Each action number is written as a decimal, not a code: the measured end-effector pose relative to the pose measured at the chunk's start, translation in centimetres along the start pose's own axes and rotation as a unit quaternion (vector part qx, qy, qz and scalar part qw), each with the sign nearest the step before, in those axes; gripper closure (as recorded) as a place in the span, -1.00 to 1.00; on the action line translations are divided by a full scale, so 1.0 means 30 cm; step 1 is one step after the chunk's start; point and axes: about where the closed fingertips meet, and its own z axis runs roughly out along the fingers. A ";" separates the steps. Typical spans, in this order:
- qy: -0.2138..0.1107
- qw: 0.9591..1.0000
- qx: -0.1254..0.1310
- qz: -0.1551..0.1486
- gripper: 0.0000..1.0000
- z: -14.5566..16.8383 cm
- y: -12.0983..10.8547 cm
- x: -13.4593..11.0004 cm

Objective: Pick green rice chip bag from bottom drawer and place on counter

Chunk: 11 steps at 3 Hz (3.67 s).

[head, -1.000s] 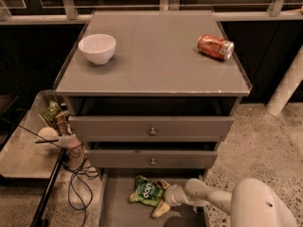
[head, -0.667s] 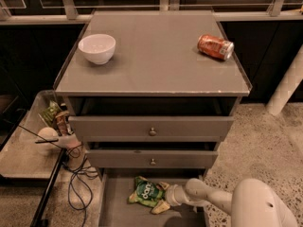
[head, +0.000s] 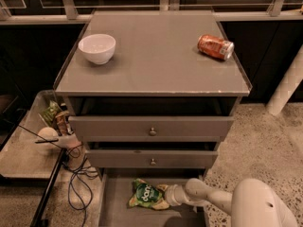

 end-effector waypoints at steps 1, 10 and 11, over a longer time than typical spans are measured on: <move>0.000 1.000 0.000 0.000 0.75 0.000 0.000 0.000; -0.014 0.982 0.128 -0.136 1.00 -1.010 0.057 -0.433; -0.017 0.975 0.161 -0.149 1.00 -1.222 0.015 -0.555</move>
Offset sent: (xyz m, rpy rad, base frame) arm 0.0000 0.0000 0.0000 0.0000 0.0000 0.0000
